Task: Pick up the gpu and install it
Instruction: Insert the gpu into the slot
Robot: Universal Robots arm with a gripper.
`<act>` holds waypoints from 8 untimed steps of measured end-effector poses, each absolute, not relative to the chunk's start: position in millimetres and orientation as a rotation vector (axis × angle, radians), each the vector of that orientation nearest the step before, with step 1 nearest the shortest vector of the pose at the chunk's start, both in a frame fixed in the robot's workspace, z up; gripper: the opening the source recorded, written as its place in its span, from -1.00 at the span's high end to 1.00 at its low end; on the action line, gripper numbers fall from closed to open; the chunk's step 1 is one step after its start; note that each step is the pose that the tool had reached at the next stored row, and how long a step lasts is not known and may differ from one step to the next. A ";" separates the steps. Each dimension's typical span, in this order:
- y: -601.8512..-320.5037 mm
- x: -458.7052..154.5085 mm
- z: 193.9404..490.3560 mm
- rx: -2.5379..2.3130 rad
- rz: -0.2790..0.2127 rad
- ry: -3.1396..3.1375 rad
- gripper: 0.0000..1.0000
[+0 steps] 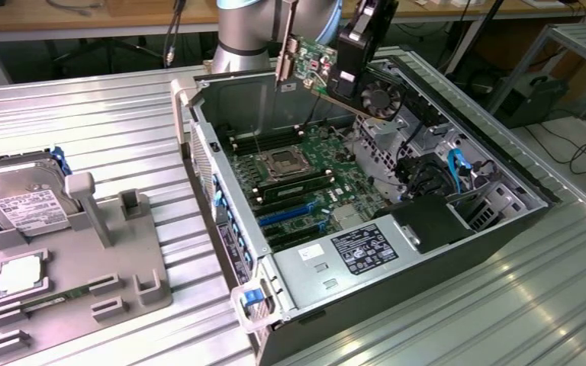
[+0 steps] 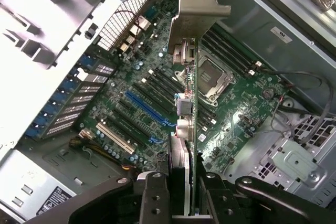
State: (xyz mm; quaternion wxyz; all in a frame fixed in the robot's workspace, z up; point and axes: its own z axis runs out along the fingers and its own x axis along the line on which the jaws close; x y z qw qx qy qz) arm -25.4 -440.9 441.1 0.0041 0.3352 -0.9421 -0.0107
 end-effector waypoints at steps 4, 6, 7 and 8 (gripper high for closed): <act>-440.9 -25.4 441.1 1.104 -0.033 -2.932 0.45; -440.9 -25.4 441.1 1.134 -0.033 -2.920 0.45; -440.9 -25.5 441.1 1.151 -0.033 -2.913 0.45; -440.9 -25.4 441.1 1.165 -0.033 -2.908 0.45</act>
